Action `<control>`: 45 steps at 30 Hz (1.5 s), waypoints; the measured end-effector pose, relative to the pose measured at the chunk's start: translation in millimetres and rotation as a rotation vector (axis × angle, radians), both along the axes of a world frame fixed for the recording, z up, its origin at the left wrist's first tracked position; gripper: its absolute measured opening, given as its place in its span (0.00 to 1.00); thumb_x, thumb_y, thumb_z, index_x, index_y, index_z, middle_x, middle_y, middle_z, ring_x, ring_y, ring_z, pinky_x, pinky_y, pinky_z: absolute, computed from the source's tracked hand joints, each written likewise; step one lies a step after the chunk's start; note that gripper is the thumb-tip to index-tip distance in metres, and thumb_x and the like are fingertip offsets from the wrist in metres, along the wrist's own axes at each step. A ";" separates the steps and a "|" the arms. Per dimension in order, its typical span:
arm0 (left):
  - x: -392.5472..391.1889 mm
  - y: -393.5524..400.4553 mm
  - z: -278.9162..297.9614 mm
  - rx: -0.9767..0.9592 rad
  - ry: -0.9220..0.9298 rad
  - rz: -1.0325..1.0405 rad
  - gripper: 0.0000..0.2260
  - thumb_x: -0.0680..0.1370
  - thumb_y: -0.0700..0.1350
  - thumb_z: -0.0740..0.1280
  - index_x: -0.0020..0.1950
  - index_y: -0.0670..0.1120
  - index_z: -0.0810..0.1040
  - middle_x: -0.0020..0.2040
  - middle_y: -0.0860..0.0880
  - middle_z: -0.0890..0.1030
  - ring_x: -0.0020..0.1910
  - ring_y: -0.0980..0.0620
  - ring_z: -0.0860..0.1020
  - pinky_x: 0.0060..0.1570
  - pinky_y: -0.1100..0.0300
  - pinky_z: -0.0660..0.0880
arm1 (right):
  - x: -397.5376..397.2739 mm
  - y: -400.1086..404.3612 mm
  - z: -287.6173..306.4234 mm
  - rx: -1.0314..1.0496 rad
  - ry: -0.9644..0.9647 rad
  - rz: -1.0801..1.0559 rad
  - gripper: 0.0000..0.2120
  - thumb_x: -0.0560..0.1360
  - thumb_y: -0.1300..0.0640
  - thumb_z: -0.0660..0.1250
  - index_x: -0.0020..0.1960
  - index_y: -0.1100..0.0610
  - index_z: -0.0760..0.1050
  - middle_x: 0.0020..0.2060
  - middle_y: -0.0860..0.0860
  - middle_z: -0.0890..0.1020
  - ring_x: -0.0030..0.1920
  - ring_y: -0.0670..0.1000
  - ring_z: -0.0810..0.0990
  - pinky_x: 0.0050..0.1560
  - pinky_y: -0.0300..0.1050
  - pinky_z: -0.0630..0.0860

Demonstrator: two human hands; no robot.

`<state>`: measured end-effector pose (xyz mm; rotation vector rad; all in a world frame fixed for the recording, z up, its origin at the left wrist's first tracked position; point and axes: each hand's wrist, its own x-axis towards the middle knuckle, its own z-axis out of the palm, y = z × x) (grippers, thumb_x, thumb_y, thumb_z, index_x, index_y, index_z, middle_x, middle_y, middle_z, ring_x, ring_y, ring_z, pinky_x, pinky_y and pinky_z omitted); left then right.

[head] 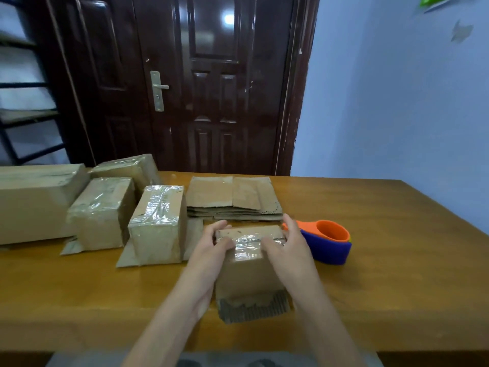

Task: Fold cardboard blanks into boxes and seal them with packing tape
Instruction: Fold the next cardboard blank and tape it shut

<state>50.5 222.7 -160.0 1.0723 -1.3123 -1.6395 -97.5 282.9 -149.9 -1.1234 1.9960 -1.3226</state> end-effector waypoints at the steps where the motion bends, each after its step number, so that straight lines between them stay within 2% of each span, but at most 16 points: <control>1: -2.3 -1.2 2.1 0.006 -0.019 -0.015 0.17 0.81 0.49 0.71 0.68 0.60 0.74 0.62 0.47 0.80 0.55 0.42 0.83 0.49 0.46 0.85 | 3.2 0.0 -0.9 0.005 -0.012 -0.009 0.41 0.78 0.45 0.72 0.84 0.43 0.52 0.77 0.48 0.69 0.68 0.48 0.72 0.55 0.41 0.75; 5: -6.9 -4.6 -2.8 -0.035 -0.072 0.033 0.16 0.76 0.53 0.77 0.61 0.57 0.78 0.57 0.45 0.84 0.53 0.42 0.85 0.50 0.42 0.85 | 13.3 0.2 -7.6 -0.058 -0.001 -0.069 0.43 0.76 0.40 0.74 0.84 0.44 0.57 0.79 0.47 0.67 0.78 0.52 0.65 0.71 0.49 0.70; 7: -6.2 -6.7 -6.3 -0.059 -0.068 0.055 0.14 0.77 0.52 0.77 0.60 0.56 0.79 0.56 0.44 0.85 0.53 0.42 0.85 0.51 0.42 0.85 | 12.9 -0.4 -8.9 -0.056 0.015 -0.095 0.41 0.75 0.38 0.75 0.82 0.45 0.62 0.78 0.47 0.70 0.77 0.51 0.67 0.68 0.47 0.72; 9: -6.9 -9.3 -8.5 -0.067 -0.060 0.046 0.12 0.78 0.49 0.76 0.60 0.55 0.79 0.55 0.43 0.85 0.52 0.41 0.85 0.51 0.41 0.84 | 10.3 -2.7 -7.7 -0.044 0.030 -0.106 0.37 0.74 0.38 0.74 0.79 0.45 0.66 0.73 0.47 0.75 0.68 0.48 0.73 0.57 0.39 0.74; 11: -7.9 -10.9 -10.4 -0.058 -0.038 0.027 0.10 0.80 0.47 0.74 0.60 0.54 0.79 0.55 0.41 0.85 0.51 0.39 0.85 0.47 0.44 0.83 | 7.8 -4.5 -4.3 -0.024 0.065 -0.111 0.32 0.75 0.39 0.74 0.75 0.45 0.69 0.69 0.46 0.78 0.60 0.45 0.74 0.49 0.38 0.71; 15: 0.2 -14.9 -12.4 -0.043 -0.002 0.005 0.07 0.85 0.48 0.66 0.59 0.56 0.82 0.57 0.43 0.85 0.54 0.41 0.84 0.43 0.51 0.83 | -2.7 -5.2 -3.6 -0.009 0.118 -0.098 0.26 0.79 0.45 0.72 0.76 0.45 0.73 0.69 0.46 0.79 0.68 0.48 0.76 0.62 0.44 0.75; 20: 9.0 -13.1 -15.2 -0.061 0.060 -0.068 0.11 0.86 0.48 0.62 0.61 0.56 0.84 0.56 0.49 0.87 0.54 0.49 0.86 0.45 0.55 0.82 | -8.6 -2.6 -5.6 -0.060 -0.104 -0.053 0.21 0.84 0.53 0.66 0.77 0.44 0.72 0.72 0.44 0.76 0.65 0.41 0.73 0.62 0.41 0.72; 24: 3.3 -5.5 -17.1 -0.036 0.129 -0.044 0.11 0.87 0.50 0.59 0.61 0.54 0.81 0.55 0.50 0.87 0.55 0.47 0.85 0.46 0.53 0.84 | -4.8 0.4 -6.9 -0.083 -0.523 0.046 0.15 0.86 0.52 0.60 0.63 0.36 0.81 0.62 0.49 0.84 0.60 0.51 0.83 0.63 0.57 0.80; 27: -3.3 -7.7 -23.8 -0.039 0.140 0.008 0.11 0.87 0.49 0.58 0.60 0.53 0.80 0.56 0.47 0.87 0.57 0.42 0.84 0.51 0.44 0.83 | -5.2 -0.1 -16.5 -0.101 -0.588 0.079 0.14 0.86 0.43 0.57 0.64 0.33 0.79 0.59 0.47 0.86 0.59 0.52 0.85 0.64 0.60 0.80; 29: -5.8 -7.5 -27.3 -0.056 0.122 0.033 0.11 0.86 0.50 0.58 0.60 0.54 0.80 0.57 0.46 0.86 0.57 0.42 0.84 0.51 0.42 0.83 | -4.2 2.2 -20.1 -0.063 -0.554 0.084 0.13 0.83 0.36 0.57 0.64 0.30 0.76 0.61 0.45 0.84 0.63 0.51 0.82 0.70 0.60 0.75; 31: -5.6 -8.0 -27.7 -0.073 0.106 0.018 0.11 0.87 0.51 0.58 0.61 0.56 0.79 0.59 0.45 0.84 0.58 0.41 0.83 0.51 0.40 0.83 | -11.0 1.0 -22.8 -0.012 -0.458 0.105 0.18 0.85 0.38 0.51 0.73 0.28 0.66 0.74 0.47 0.74 0.71 0.53 0.74 0.75 0.61 0.68; 33: -3.4 -9.1 -25.2 -0.070 0.093 -0.015 0.10 0.87 0.52 0.57 0.62 0.56 0.78 0.61 0.44 0.83 0.60 0.40 0.82 0.55 0.38 0.82 | -18.1 -3.5 -24.1 0.058 -0.340 0.159 0.23 0.86 0.38 0.47 0.81 0.31 0.54 0.80 0.47 0.63 0.78 0.55 0.66 0.78 0.61 0.63; 35: -1.6 -10.2 -22.8 -0.057 0.080 -0.030 0.10 0.87 0.53 0.57 0.62 0.56 0.78 0.61 0.44 0.83 0.60 0.39 0.82 0.59 0.36 0.80 | -22.6 -4.5 -24.9 0.076 -0.290 0.152 0.24 0.86 0.36 0.49 0.82 0.36 0.55 0.80 0.45 0.64 0.78 0.53 0.65 0.79 0.57 0.61; 39: -2.6 -6.2 -22.5 -0.043 0.097 -0.010 0.11 0.87 0.53 0.57 0.62 0.55 0.78 0.60 0.43 0.84 0.59 0.39 0.83 0.54 0.40 0.82 | -3.1 5.3 -35.7 -0.227 -0.052 0.022 0.25 0.88 0.43 0.46 0.84 0.40 0.53 0.76 0.38 0.68 0.75 0.37 0.64 0.76 0.40 0.61; 42: -3.8 -2.5 -21.4 -0.032 0.108 -0.004 0.12 0.87 0.52 0.57 0.63 0.52 0.78 0.58 0.44 0.85 0.57 0.40 0.84 0.47 0.47 0.83 | 9.4 8.4 -50.5 -0.332 -0.023 -0.059 0.30 0.83 0.34 0.46 0.81 0.42 0.63 0.75 0.39 0.73 0.75 0.38 0.68 0.78 0.48 0.67; 45: -3.6 -3.8 -23.6 -0.047 0.101 -0.003 0.12 0.87 0.53 0.57 0.62 0.51 0.78 0.57 0.43 0.86 0.56 0.40 0.84 0.47 0.47 0.83 | 7.2 10.9 -56.7 -0.315 -0.022 -0.023 0.35 0.80 0.28 0.44 0.82 0.40 0.59 0.78 0.36 0.67 0.78 0.37 0.62 0.80 0.48 0.63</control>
